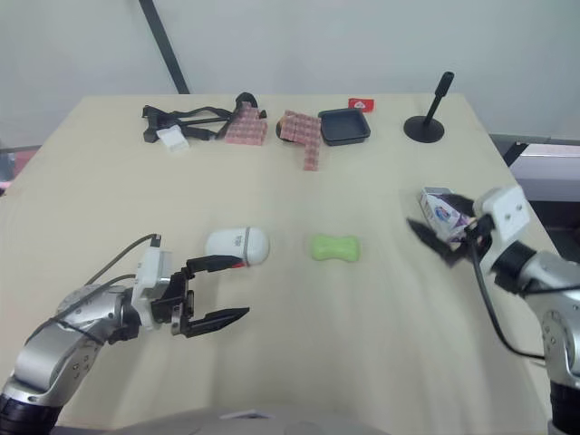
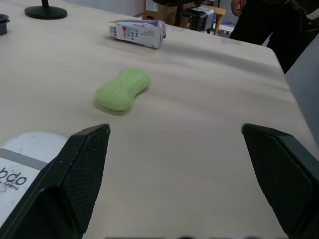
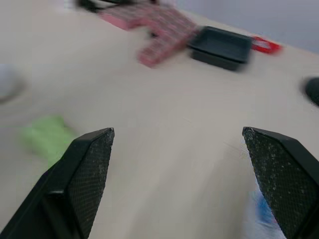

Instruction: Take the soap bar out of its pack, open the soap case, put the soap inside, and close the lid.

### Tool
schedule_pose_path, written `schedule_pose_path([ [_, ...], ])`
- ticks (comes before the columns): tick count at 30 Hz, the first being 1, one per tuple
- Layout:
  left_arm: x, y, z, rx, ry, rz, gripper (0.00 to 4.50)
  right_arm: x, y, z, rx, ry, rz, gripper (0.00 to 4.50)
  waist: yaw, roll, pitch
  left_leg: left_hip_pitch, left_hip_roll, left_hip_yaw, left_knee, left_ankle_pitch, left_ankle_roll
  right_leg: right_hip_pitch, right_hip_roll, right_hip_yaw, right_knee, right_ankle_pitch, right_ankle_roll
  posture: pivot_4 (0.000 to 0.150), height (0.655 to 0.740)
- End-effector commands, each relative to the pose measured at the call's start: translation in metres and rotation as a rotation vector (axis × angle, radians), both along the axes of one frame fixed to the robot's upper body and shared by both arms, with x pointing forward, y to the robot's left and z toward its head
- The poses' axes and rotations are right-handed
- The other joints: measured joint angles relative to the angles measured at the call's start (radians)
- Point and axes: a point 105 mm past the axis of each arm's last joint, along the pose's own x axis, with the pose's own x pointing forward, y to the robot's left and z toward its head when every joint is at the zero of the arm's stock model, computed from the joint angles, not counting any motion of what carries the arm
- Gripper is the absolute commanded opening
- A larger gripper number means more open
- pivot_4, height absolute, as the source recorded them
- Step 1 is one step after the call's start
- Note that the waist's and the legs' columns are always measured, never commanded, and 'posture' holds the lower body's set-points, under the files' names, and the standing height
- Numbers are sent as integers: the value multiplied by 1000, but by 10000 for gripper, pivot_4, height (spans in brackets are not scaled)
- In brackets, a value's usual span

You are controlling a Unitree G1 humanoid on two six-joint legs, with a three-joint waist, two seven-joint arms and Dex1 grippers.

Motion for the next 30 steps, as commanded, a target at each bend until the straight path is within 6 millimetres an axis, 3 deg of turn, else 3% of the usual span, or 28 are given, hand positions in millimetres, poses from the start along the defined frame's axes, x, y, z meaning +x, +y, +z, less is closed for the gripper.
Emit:
schedule_pose_path([
  [1, 4, 3, 4, 27, -45, -7, 45000, -20, 16, -8, -9, -22, 176, 44108, 0, 0, 0, 0, 0, 0, 0, 0, 1, 0, -1, 0, 0, 0, 0, 1500, 7400],
  [9, 20, 15, 3, 85, -83, 11, 45000, -54, 16, -58, -146, 52, 430, 44108, -11, 0, 0, 0, -1, 0, 1, -2, 8, 0, -3, -1, 0, 0, 0, 1500, 7400],
  [17, 50, 36, 1, 218, -148, 10, 45000, -49, 20, -55, -151, 11, 453, 44108, -22, -1, -1, 0, -1, 0, 2, -2, 10, 0, -3, -3, 1, -1, -1, 1500, 7400],
  [30, 80, 43, -10, 369, -161, -42, 45000, -52, 34, -50, -104, 11, 467, 44108, -20, -2, -1, -2, -2, -1, 2, -1, 11, 0, -6, -6, 1, -2, -3, 1500, 7400],
])
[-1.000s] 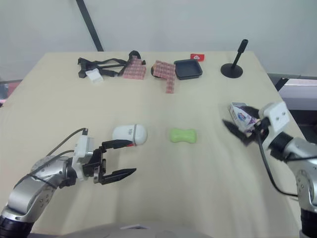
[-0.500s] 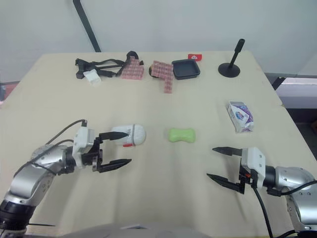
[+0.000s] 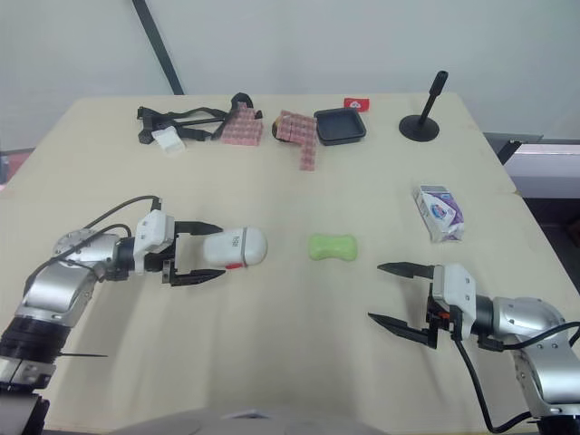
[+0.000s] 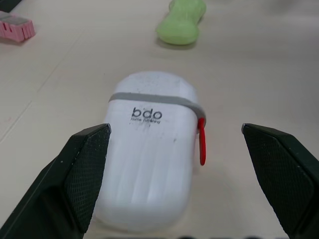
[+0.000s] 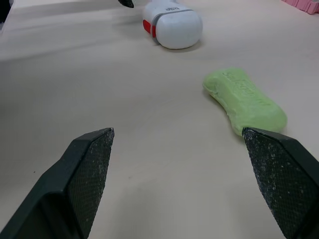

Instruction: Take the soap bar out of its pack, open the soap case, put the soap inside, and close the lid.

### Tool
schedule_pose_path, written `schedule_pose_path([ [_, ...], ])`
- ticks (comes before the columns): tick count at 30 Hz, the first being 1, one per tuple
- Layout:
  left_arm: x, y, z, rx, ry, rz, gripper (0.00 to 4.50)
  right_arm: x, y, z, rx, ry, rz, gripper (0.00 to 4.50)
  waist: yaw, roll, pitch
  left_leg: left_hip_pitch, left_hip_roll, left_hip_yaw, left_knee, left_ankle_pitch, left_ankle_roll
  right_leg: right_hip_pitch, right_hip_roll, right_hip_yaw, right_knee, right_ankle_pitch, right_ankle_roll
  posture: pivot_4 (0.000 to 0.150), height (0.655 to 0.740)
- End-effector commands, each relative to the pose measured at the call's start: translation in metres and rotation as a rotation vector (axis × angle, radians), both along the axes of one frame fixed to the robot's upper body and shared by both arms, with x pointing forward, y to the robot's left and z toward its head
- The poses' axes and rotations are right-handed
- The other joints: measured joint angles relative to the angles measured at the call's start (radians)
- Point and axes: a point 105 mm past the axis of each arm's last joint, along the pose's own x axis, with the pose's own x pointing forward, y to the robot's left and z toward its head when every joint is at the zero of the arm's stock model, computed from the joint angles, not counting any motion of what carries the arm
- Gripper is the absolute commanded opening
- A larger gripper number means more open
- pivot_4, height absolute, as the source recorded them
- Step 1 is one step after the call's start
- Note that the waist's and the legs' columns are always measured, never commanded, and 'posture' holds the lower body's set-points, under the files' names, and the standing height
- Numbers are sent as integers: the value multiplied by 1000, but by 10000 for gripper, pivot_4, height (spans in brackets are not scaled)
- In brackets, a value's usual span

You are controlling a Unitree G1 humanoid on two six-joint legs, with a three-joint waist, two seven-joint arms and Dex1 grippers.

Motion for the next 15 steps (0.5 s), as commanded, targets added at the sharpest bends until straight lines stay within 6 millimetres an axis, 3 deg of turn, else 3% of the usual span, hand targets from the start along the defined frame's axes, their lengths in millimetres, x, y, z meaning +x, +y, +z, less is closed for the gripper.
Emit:
schedule_pose_path([
  [1, 6, 1, 3, 36, -37, -13, 45000, -2, 3, 6, -2, -30, 15, 44108, 1, 0, 0, 0, 0, 0, 0, 0, 0, 0, 0, 0, 0, 0, 0, 1500, 7400],
  [15, 12, -8, -9, 122, -60, -105, 45000, -3, 3, 4, -2, -27, -1, 44108, 7, -1, 0, -1, 0, 0, 0, 0, 0, 0, -1, -1, 0, 0, 0, 1500, 7400],
])
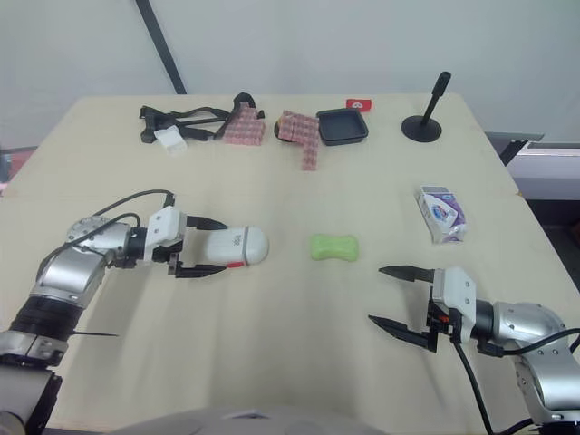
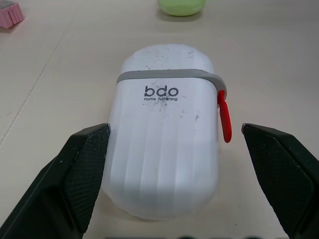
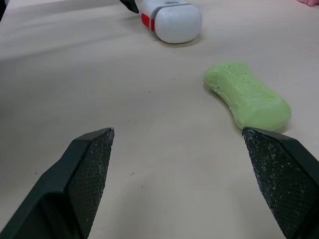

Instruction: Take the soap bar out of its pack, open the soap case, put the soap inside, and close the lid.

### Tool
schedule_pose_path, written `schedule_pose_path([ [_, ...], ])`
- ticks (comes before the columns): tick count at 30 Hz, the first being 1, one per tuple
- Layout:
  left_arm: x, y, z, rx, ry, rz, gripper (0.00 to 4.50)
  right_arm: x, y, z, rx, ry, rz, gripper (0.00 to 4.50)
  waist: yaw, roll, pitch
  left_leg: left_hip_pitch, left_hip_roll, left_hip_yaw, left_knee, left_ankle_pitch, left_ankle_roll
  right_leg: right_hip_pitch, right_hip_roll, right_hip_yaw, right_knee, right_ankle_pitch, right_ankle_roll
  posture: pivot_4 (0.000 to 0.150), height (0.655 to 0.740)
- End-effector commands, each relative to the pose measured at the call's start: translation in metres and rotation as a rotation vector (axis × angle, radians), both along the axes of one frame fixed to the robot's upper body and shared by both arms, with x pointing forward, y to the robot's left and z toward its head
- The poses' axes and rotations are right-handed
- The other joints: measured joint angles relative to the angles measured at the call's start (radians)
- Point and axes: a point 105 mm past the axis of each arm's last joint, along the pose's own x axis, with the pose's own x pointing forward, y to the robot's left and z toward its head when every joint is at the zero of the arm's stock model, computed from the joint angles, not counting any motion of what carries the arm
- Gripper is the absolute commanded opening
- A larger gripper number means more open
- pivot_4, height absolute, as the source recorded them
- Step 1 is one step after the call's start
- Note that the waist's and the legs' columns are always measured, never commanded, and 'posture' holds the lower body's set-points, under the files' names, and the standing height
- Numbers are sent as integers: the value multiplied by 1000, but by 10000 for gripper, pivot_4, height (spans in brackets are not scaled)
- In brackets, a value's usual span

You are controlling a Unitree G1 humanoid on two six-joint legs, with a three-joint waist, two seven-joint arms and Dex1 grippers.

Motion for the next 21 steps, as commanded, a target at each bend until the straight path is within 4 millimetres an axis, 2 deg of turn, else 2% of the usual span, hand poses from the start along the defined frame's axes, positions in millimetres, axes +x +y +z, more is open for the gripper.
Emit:
schedule_pose_path([
  [1, -1, -2, -3, 32, -23, -38, 45000, -2, 4, 7, -2, -35, 21, 44108, 1, 0, 0, 0, 0, 0, 0, 0, 0, 0, 0, 0, 0, 0, 0, 1500, 7400],
  [8, 2, -9, 2, 0, -61, -46, 45000, -2, 6, 7, 4, -32, 18, 44108, 7, -1, 0, -1, 0, 0, 0, 0, 0, 0, 0, -1, 0, 0, 0, 1500, 7400],
  [21, 11, -8, 12, -33, -112, -37, 45000, -5, 7, 5, -2, -22, 13, 44108, 10, -1, 0, -1, 0, 0, 0, 0, 0, 0, -1, -1, 0, 0, 0, 1500, 7400],
])
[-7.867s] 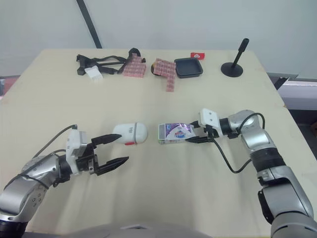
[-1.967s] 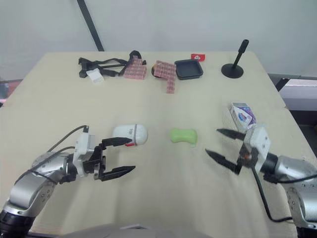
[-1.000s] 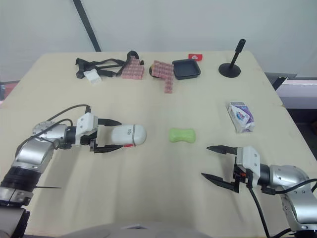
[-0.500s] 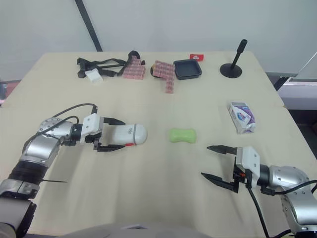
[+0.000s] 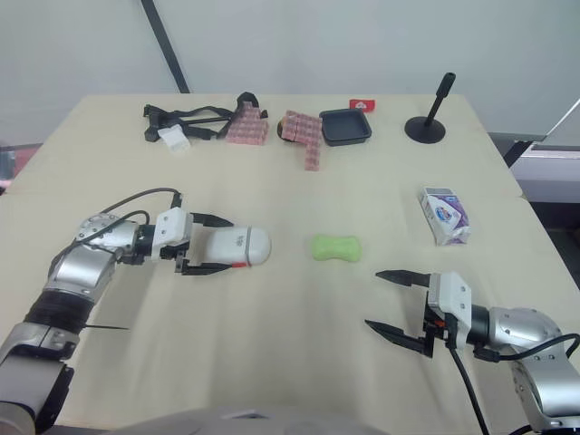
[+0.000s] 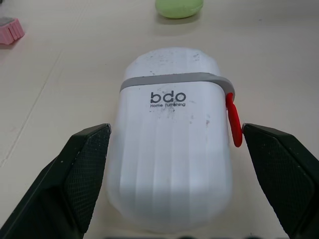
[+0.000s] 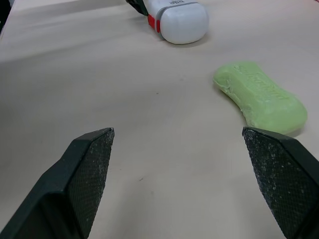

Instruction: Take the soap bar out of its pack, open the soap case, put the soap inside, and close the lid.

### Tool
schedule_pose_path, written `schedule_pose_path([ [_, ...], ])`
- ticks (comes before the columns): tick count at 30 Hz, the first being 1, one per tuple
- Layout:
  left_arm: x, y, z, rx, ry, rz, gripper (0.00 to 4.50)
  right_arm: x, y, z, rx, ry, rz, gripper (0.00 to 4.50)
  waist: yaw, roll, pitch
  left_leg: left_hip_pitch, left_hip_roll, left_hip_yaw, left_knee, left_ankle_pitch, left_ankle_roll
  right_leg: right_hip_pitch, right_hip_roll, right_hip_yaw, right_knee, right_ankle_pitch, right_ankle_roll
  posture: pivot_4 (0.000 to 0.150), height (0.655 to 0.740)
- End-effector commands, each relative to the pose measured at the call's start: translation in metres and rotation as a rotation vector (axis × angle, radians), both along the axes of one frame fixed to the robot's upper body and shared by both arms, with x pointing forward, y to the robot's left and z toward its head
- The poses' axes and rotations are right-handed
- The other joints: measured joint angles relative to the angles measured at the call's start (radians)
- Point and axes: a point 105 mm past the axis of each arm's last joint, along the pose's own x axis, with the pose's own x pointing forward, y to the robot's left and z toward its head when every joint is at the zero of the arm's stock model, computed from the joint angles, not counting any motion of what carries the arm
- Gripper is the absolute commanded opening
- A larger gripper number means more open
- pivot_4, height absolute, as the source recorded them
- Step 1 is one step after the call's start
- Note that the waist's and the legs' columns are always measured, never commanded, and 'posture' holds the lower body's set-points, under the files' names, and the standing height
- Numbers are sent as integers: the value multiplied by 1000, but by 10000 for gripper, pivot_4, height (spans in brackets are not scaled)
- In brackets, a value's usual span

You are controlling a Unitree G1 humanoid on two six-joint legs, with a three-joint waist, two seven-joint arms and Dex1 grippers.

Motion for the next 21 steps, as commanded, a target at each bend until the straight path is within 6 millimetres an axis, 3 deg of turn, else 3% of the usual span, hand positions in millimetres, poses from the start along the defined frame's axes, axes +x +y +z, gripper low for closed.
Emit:
schedule_pose_path([
  [1, 4, 1, 11, -16, -49, 1, 45000, -1, 2, 8, -8, -34, 13, 44108, 0, 0, 0, 0, 0, 0, 0, 0, 0, 0, 0, 0, 0, 0, 0, 1500, 7400],
  [10, 3, 5, -5, 30, 6, -2, 45000, 0, 4, 12, -10, -35, 16, 44108, 0, 0, 0, -1, 0, 0, 0, 0, 0, -1, 0, -1, 0, 0, 0, 1500, 7400],
  [21, 1, -2, -8, 0, 20, -11, 45000, -1, 1, 9, -17, -31, 13, 44108, 2, 0, 0, -2, 0, 0, 0, 1, -1, -1, 0, -1, -1, 0, 1, 1500, 7400],
])
